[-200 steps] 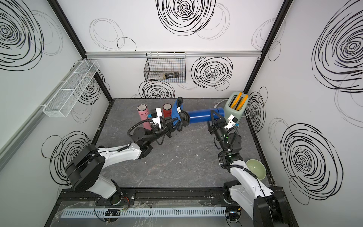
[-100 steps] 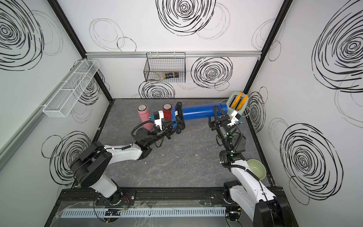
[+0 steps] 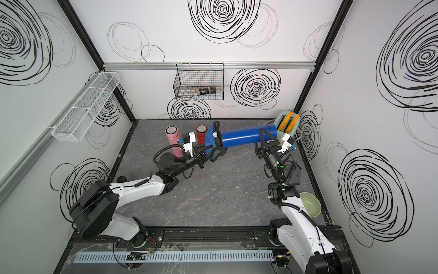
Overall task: Wipe the surface of the thermos
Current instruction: Wipe the dirt from the surface of the thermos.
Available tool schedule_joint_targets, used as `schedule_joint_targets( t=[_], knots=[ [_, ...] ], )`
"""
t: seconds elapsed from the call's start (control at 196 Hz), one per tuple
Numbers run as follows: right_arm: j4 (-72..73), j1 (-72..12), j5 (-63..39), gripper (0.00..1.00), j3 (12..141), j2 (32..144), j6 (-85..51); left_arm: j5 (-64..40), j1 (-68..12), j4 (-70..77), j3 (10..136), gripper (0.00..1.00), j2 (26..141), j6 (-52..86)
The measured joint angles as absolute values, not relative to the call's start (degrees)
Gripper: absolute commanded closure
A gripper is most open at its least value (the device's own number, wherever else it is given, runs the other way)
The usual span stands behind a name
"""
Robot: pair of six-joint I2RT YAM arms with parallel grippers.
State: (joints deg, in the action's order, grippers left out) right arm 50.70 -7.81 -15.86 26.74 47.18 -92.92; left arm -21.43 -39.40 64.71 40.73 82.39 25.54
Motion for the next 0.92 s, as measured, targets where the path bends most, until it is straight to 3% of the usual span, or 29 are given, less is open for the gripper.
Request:
schedule_joint_targets(
  t=[0.469,0.887,0.918],
  knots=[
    [35.9,-4.4,-23.2,1.0,29.3,48.4,-85.2,-19.0,-40.7,46.1,43.8,1.0,74.4,18.1],
    [17.1,-4.3,-19.2,1.0,45.9,55.5,-49.6,-3.7,-45.1,12.3,48.6,0.98,72.6,7.4],
    [16.3,-4.3,-18.7,1.0,46.7,56.5,-47.2,-2.3,-45.4,10.5,48.7,0.92,73.0,6.8]
  ],
)
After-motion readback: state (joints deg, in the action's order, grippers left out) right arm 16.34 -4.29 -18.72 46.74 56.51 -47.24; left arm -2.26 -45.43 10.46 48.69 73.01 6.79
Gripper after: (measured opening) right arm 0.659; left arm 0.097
